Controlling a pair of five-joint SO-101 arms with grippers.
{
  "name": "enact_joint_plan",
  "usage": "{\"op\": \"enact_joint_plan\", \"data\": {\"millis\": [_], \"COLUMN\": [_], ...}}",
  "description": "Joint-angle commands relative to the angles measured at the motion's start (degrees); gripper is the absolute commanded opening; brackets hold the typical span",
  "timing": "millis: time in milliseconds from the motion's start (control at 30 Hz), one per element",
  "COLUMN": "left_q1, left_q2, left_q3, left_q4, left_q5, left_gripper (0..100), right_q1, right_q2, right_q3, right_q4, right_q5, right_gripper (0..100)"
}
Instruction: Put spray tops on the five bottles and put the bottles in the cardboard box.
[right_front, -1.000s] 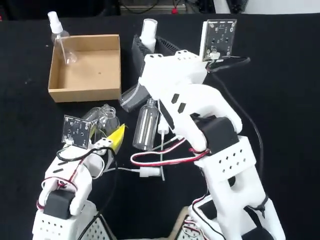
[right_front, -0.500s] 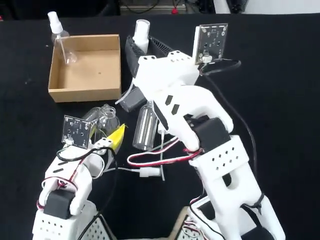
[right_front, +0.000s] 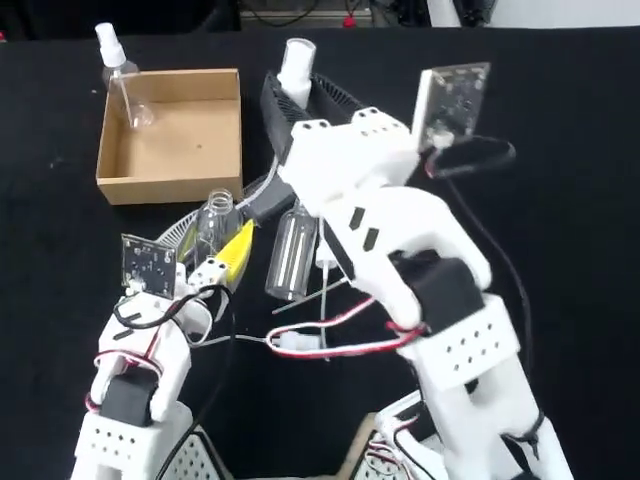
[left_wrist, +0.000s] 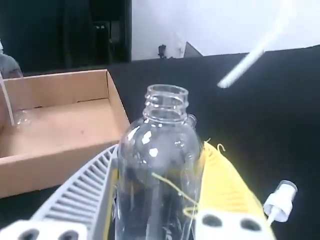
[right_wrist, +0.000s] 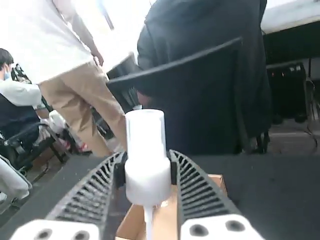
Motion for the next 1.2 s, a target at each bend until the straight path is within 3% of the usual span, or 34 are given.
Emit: {"op": "enact_joint_plan", "data": {"millis": [0,233,933,1167], "left_q1": [0.6,1.3,1.3,1.5], "left_q2": [-0.4,-0.2,-0.3,-0.3], "left_q3": [0.9,6.0,5.8,5.8], "left_q4": [-4.4,-14.8,-14.4,-14.4], "left_q5": [0.6,0.3,0.6,0.6], "left_gripper": [9,10,10,10], "right_q1": [1.5,1.5,1.1,0.3], "right_q2": [-2.7,1.0,13.6,15.3], "right_q3": [-2.6,-7.0,-18.5,-18.7], "right_q4": [0.2,0.3,0.7,2.1], "right_q5": [0.1,2.4,2.9,6.6], "right_gripper": [3.8,3.8,3.8,3.8]}}
